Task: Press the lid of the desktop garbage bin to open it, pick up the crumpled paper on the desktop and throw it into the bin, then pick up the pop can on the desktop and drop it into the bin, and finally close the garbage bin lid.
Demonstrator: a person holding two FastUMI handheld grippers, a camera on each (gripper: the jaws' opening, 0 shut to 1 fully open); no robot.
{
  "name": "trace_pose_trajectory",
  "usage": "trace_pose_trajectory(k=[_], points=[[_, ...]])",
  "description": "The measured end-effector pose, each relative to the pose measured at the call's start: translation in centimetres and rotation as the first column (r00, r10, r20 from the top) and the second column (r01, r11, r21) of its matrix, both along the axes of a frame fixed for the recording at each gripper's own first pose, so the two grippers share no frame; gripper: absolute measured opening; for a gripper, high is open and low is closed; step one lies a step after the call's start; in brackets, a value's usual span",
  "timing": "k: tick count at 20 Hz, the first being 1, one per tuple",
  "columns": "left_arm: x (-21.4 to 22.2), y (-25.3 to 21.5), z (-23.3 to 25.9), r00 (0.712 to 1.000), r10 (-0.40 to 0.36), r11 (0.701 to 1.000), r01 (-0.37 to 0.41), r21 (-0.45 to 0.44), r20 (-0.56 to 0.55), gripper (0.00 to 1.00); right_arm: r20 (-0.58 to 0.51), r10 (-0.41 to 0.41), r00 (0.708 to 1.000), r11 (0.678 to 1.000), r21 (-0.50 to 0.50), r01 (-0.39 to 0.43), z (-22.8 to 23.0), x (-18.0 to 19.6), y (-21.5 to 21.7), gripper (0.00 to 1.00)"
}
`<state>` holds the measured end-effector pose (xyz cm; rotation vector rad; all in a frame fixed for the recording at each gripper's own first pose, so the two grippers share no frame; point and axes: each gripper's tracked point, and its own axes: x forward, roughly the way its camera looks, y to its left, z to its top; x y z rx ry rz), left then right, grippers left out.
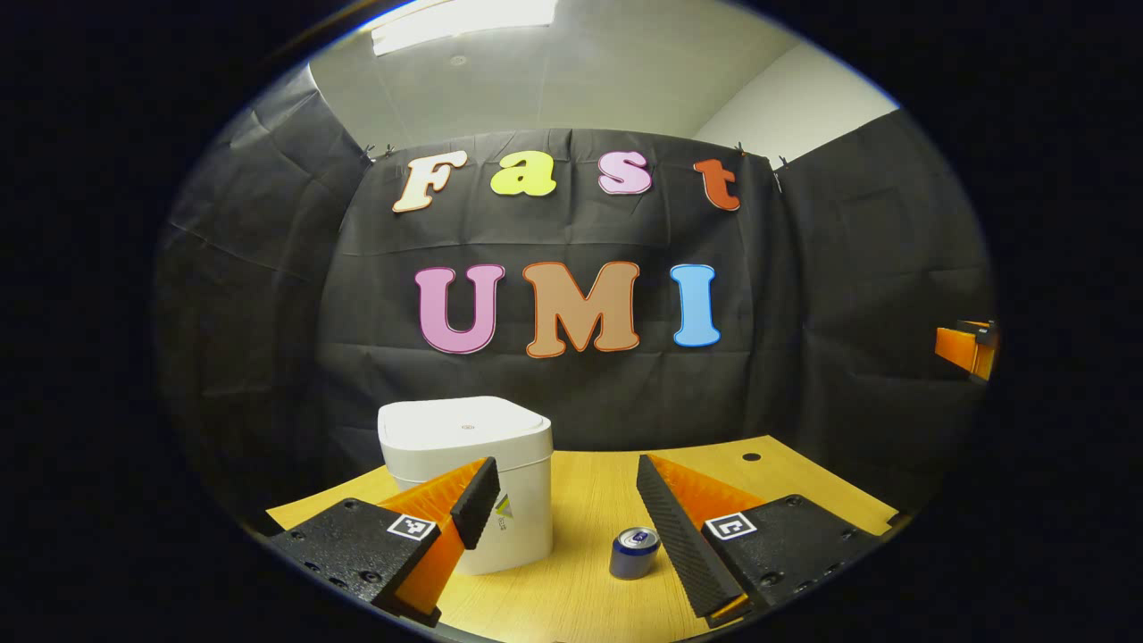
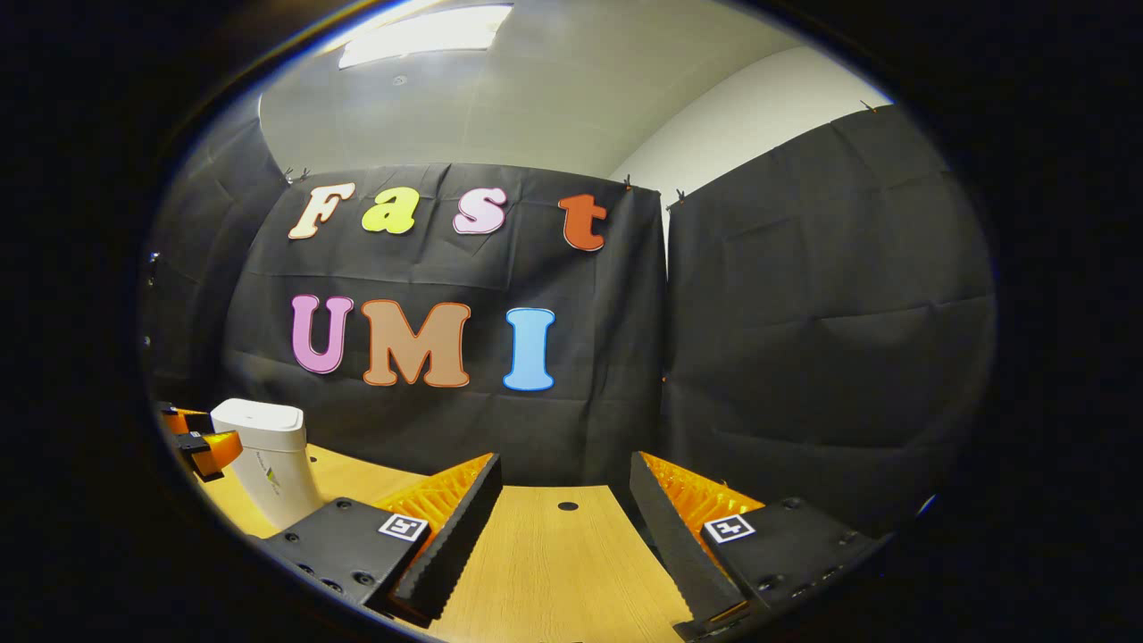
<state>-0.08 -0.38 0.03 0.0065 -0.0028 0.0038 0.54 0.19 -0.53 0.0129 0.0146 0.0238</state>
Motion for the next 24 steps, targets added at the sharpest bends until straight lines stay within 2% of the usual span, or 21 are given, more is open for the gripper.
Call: trace_pose_trajectory(k=[14, 19, 20, 22, 23, 24], points=[[0.1, -0.1, -0.4, 1.0, -0.008, 1.0, 0.008, 0.001, -0.016, 0.93, -0.021, -0.002, 1.0, 1.0, 0.006, 0.002, -0.9, 0.2, 0.0, 0.96], [0.4, 0.7, 0.0, 1.0, 0.015, 1.0, -0.015, 0.018, -0.007, 0.93, -0.025, -0.007, 1.0, 1.0, 0.017, 0.007, -1.1, 0.4, -0.3, 0.96], [0.6, 1.0, 0.1, 1.0, 0.022, 1.0, -0.022, 0.021, -0.003, 0.94, -0.025, -0.007, 1.0, 1.0, 0.018, 0.008, -1.0, 0.4, -0.3, 1.0], [0.8, 1.6, 0.2, 0.999, 0.038, 0.999, -0.038, 0.029, 0.002, 0.94, -0.025, -0.007, 1.0, 1.0, 0.019, 0.007, -1.2, 0.5, -0.3, 1.0], [0.9, 1.8, 0.4, 0.999, 0.043, 0.998, -0.043, 0.034, 0.006, 0.92, -0.026, -0.004, 1.0, 1.0, 0.018, 0.005, -1.2, 0.6, -0.2, 1.0], [0.9, 2.1, 0.7, 0.999, 0.05, 0.998, -0.051, 0.043, 0.013, 0.88, -0.029, -0.001, 1.0, 1.0, 0.016, 0.001, -1.3, 0.7, -0.1, 0.96]])
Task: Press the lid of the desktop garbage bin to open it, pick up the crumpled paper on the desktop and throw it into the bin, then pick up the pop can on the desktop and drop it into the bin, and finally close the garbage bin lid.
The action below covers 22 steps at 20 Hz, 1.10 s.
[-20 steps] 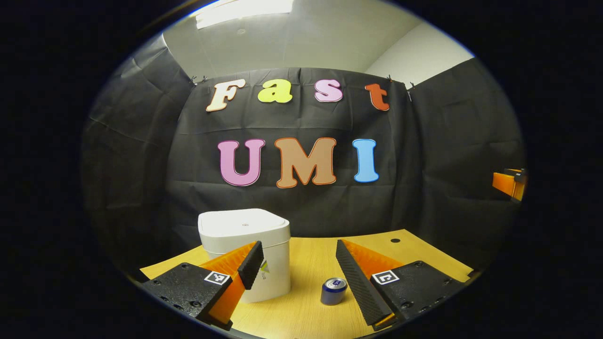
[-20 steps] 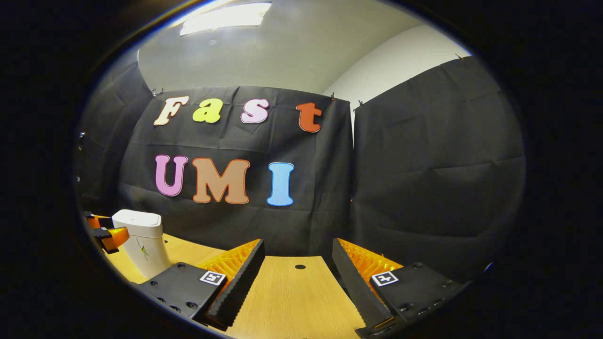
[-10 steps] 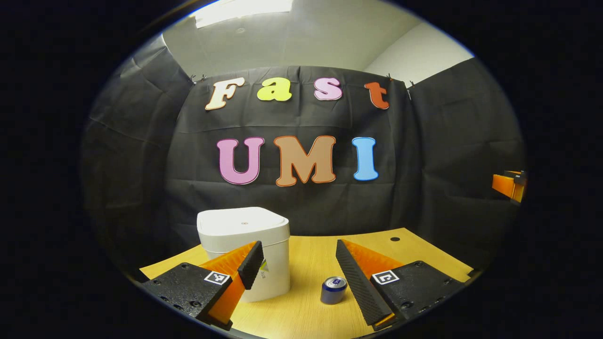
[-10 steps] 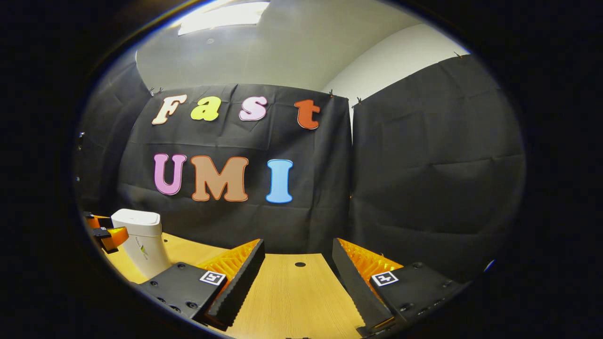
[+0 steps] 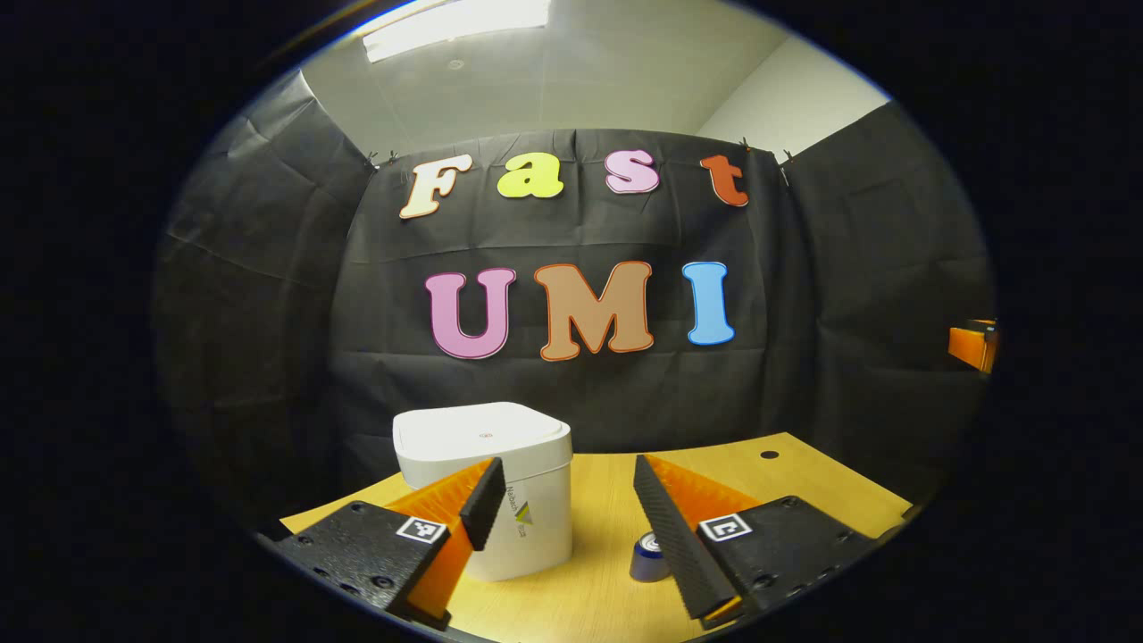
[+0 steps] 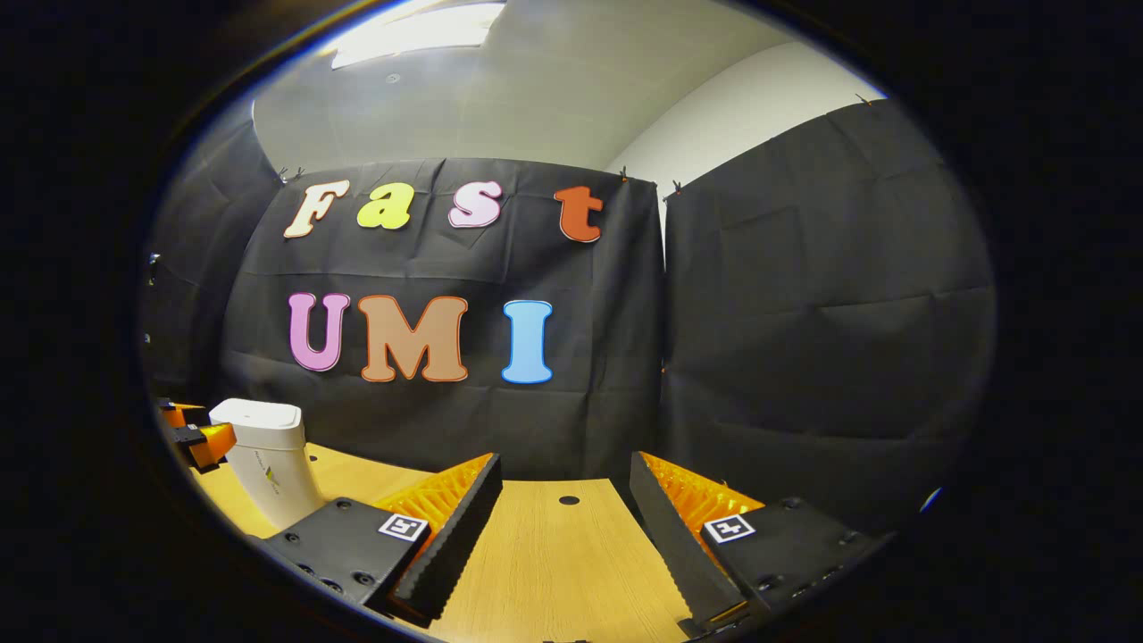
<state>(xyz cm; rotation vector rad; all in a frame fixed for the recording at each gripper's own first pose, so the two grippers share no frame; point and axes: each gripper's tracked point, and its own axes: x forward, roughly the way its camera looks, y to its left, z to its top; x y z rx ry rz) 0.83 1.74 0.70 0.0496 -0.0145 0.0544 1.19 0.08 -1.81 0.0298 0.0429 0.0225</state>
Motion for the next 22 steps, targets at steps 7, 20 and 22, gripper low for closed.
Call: trace_pose_trajectory(k=[7, 20, 22], points=[[1.9, 2.0, 1.6, 0.998, 0.044, 0.997, -0.047, 0.066, 0.037, 0.43, -0.012, 0.029, 1.0, 1.0, -0.011, -0.029, -0.4, 0.5, 0.8, 1.0], [10.8, 10.3, 0.8, 0.98, 0.199, 0.98, -0.199, -0.012, -0.002, 0.0, -0.062, 0.041, 0.997, 0.998, -0.049, -0.044, -1.2, 1.5, 1.1, 1.0], [11.7, 11.0, -1.4, 0.975, 0.209, 0.976, -0.212, -0.046, -0.071, 0.0, -0.058, 0.033, 0.998, 0.997, -0.063, -0.037, -1.1, 1.5, 0.9, 1.0]])
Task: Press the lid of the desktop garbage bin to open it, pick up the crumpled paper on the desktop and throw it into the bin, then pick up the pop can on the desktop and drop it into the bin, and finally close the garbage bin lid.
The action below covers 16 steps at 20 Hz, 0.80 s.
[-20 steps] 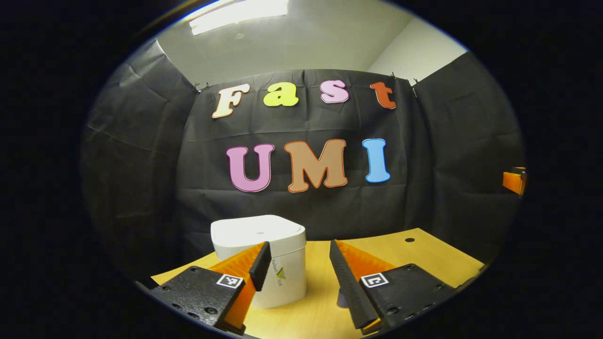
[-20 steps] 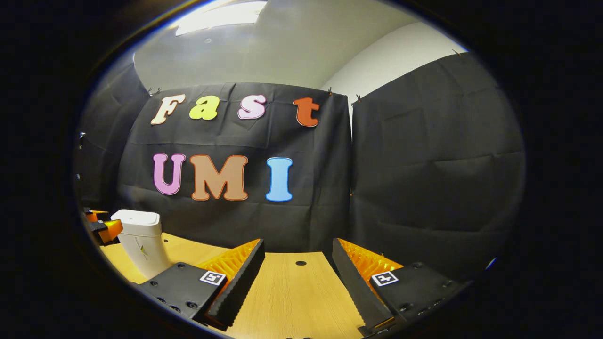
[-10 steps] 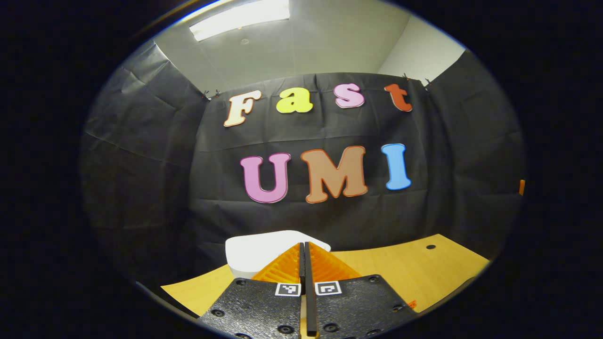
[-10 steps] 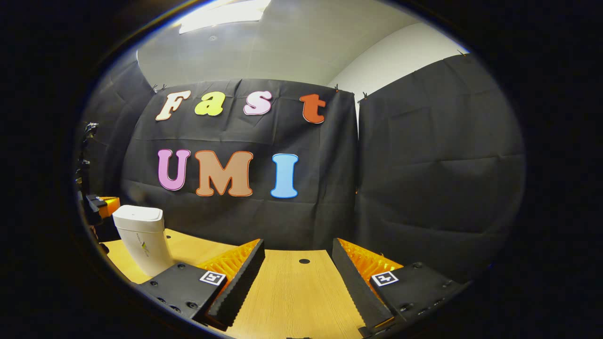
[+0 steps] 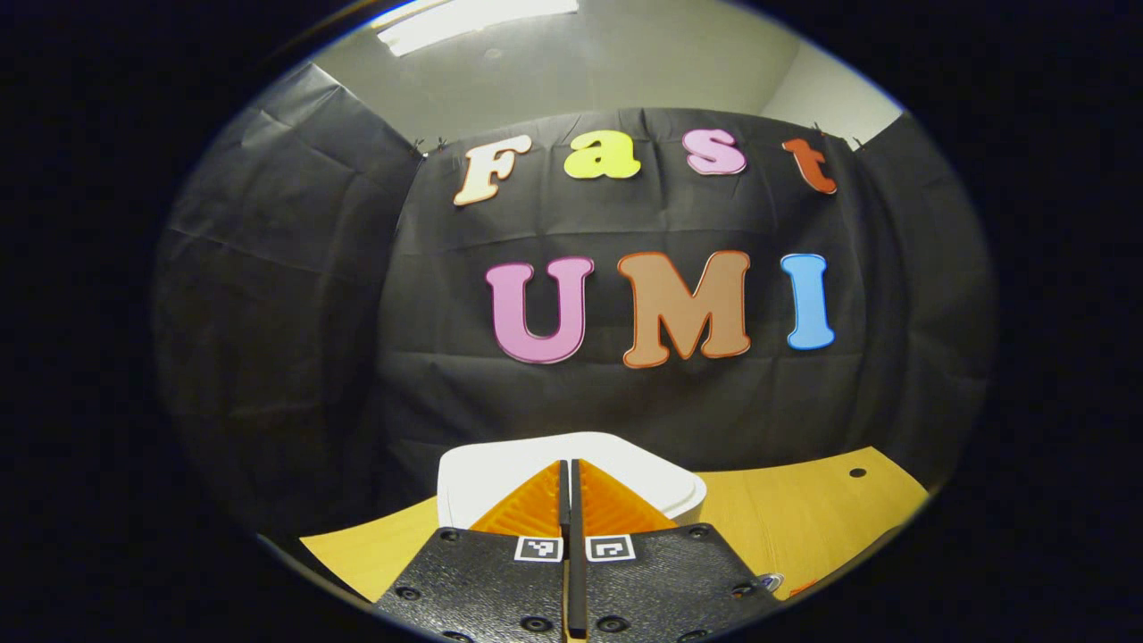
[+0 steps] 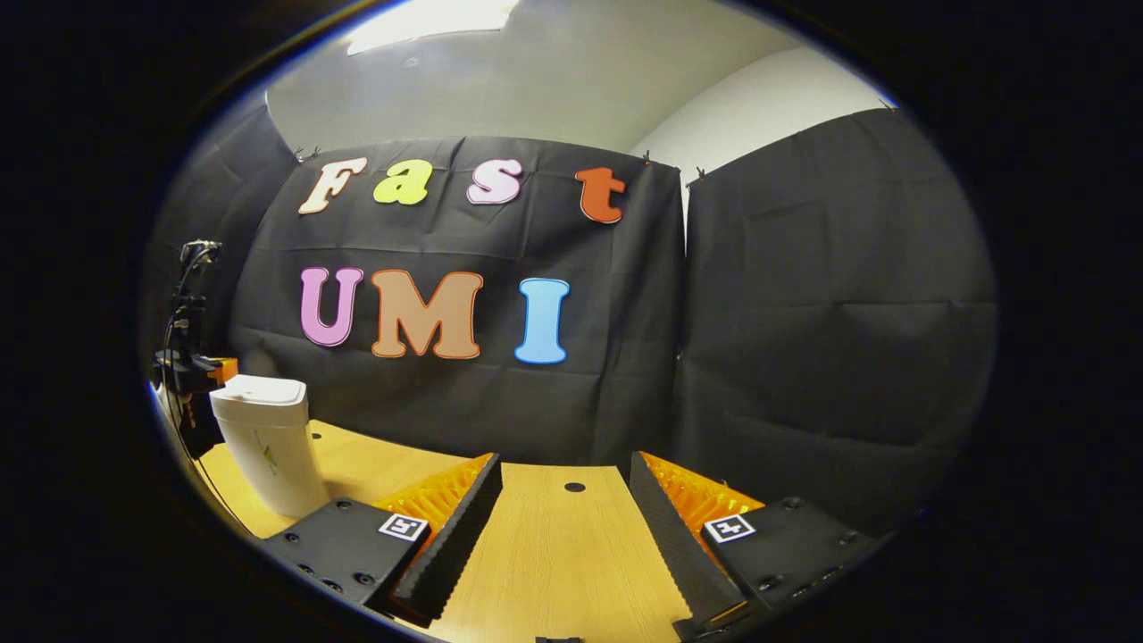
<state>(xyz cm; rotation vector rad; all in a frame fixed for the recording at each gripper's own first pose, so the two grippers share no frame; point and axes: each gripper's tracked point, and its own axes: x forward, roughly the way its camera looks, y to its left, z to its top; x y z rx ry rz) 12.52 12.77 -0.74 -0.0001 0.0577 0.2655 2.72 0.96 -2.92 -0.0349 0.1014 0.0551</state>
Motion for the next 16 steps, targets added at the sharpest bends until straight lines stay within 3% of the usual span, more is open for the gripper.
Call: trace_pose_trajectory(k=[3, 4, 5, 8, 9, 10, 16], points=[[0.2, 0.3, -2.3, 0.998, 0.011, 0.997, -0.015, -0.07, -0.063, 0.0, -0.007, -0.019, 1.0, 1.0, -0.025, 0.019, -0.3, 0.2, -0.6, 1.0], [0.4, 0.4, -1.3, 0.999, 0.008, 0.998, -0.01, -0.059, -0.031, 0.0, -0.01, -0.026, 1.0, 0.999, -0.027, 0.026, -0.3, 0.3, -0.7, 0.96], [0.7, 0.3, -1.9, 0.999, 0.007, 0.998, -0.01, -0.062, -0.045, 0.0, -0.013, -0.032, 0.999, 0.999, -0.025, 0.032, -0.5, 0.4, -0.9, 1.0], [0.6, 0.5, -2.1, 1.0, 0.014, 0.996, -0.016, -0.092, -0.017, 0.0, -0.028, -0.041, 0.999, 0.999, -0.015, 0.04, -1.1, 0.5, -0.9, 1.0], [0.6, 0.5, -2.0, 1.0, 0.017, 0.994, -0.018, -0.111, -0.009, 0.0, -0.034, -0.039, 0.999, 0.999, -0.013, 0.039, -1.3, 0.6, -0.8, 0.96], [0.9, 0.4, -2.4, 1.0, 0.016, 0.993, -0.018, -0.119, -0.018, 0.0, -0.039, -0.036, 0.999, 0.999, -0.012, 0.035, -1.4, 0.7, -0.6, 1.0], [0.5, 0.3, -2.6, 0.999, -0.013, 0.994, 0.008, -0.106, -0.048, 0.0, -0.039, 0.023, 0.999, 0.999, 0.031, -0.022, -1.9, 1.5, 1.7, 0.96]])
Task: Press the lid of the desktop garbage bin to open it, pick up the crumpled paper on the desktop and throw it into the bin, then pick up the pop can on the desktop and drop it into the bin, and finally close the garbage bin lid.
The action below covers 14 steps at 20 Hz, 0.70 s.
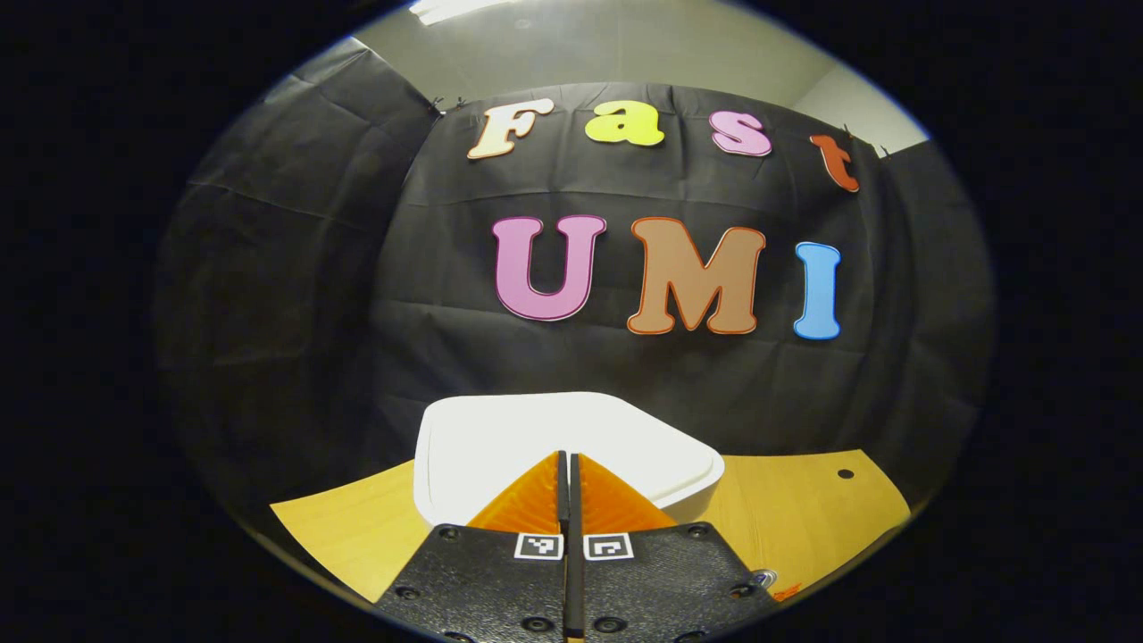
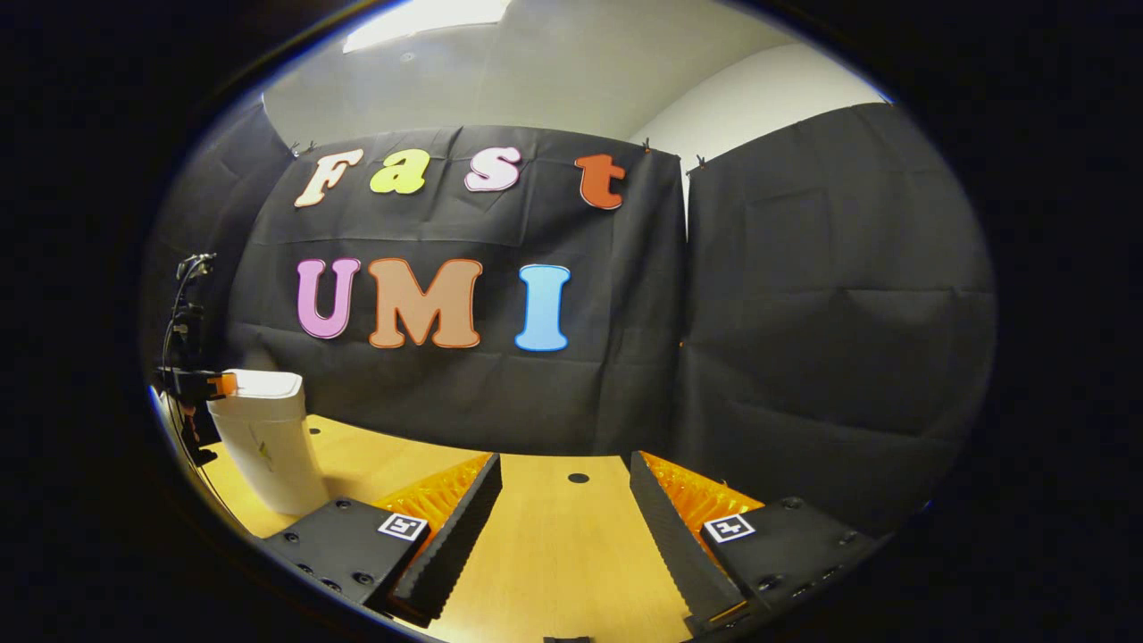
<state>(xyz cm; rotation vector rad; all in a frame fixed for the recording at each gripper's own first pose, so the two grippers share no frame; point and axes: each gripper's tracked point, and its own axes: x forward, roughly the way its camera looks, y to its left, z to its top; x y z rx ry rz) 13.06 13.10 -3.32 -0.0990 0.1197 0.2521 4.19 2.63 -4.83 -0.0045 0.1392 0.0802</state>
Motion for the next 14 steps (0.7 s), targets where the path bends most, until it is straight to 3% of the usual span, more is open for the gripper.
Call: trace_pose_trajectory(k=[3, 5, 9, 14], points=[[-0.2, -0.2, 1.3, 0.999, -0.002, 1.0, 0.002, -0.013, 0.041, 0.0, 0.003, 0.028, 1.0, 1.0, 0.006, -0.028, -0.4, 0.0, 0.7, 1.0], [-0.9, -0.1, 2.2, 0.998, 0.014, 1.0, -0.015, 0.016, 0.056, 0.0, -0.022, 0.045, 0.999, 0.999, 0.011, -0.045, -1.3, -0.1, 1.1, 1.0], [-1.8, -1.1, 8.1, 0.982, -0.01, 0.996, -0.006, 0.086, 0.186, 0.0, -0.05, 0.063, 0.997, 0.998, 0.021, -0.062, -2.4, -0.7, 1.7, 0.96], [-4.0, -2.4, 11.0, 0.967, -0.03, 0.999, 0.022, 0.036, 0.252, 0.0, -0.07, 0.095, 0.993, 0.994, 0.054, -0.091, -3.5, -0.7, 2.9, 0.96]])
